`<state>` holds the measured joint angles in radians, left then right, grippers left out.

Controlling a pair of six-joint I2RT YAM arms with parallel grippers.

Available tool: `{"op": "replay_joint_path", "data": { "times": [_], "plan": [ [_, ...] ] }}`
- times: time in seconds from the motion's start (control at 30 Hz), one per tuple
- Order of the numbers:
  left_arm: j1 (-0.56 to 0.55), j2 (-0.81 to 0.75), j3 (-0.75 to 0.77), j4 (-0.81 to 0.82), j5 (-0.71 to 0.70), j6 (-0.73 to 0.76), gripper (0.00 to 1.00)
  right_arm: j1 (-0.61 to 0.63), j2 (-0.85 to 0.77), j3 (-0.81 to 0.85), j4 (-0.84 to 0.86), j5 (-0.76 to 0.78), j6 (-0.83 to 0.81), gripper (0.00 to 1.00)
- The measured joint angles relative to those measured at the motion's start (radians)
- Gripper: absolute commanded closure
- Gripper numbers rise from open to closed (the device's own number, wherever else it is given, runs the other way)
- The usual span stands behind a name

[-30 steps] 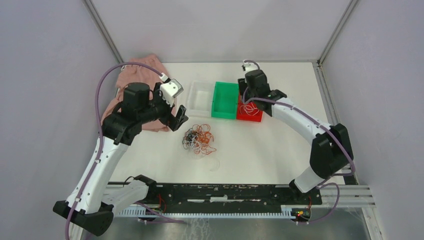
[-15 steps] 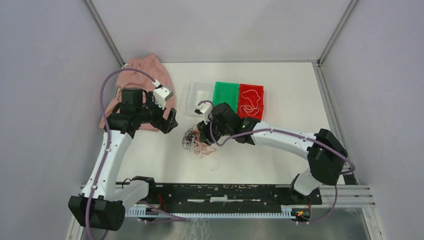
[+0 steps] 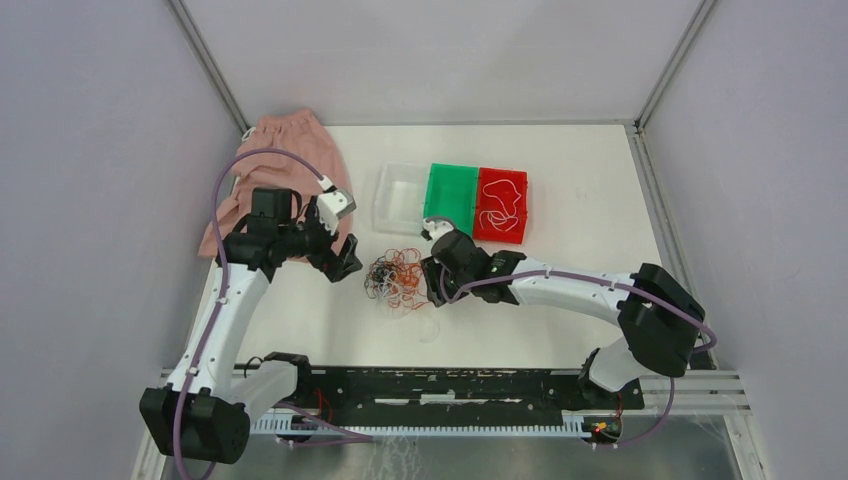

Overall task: Untangle the cables
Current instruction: Untie the cable.

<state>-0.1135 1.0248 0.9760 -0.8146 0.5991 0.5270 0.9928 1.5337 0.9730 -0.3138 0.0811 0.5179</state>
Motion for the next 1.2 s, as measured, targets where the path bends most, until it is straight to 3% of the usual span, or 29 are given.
{"op": "replay_joint_path", "data": {
  "times": [0.23,0.43,0.53,0.87,1.2],
  "plan": [
    [0.000,-0.009,0.000,-0.007,0.014,0.031,0.01,0.000,0.007,-0.041,0.101,-0.029,0.097,0.67],
    [0.000,-0.025,0.000,-0.020,0.014,0.044,0.01,0.000,0.028,-0.042,0.187,-0.038,0.151,0.92],
    [0.000,-0.026,0.001,-0.022,0.019,0.047,0.01,0.000,0.027,-0.041,0.200,-0.035,0.158,0.99],
    [0.000,-0.047,0.014,-0.030,0.091,0.077,0.01,-0.005,-0.063,0.118,0.079,-0.066,0.080,1.00],
    [0.000,-0.159,0.015,-0.032,0.225,0.138,0.01,-0.006,-0.123,0.251,0.139,-0.220,0.019,1.00]
  ]
}}
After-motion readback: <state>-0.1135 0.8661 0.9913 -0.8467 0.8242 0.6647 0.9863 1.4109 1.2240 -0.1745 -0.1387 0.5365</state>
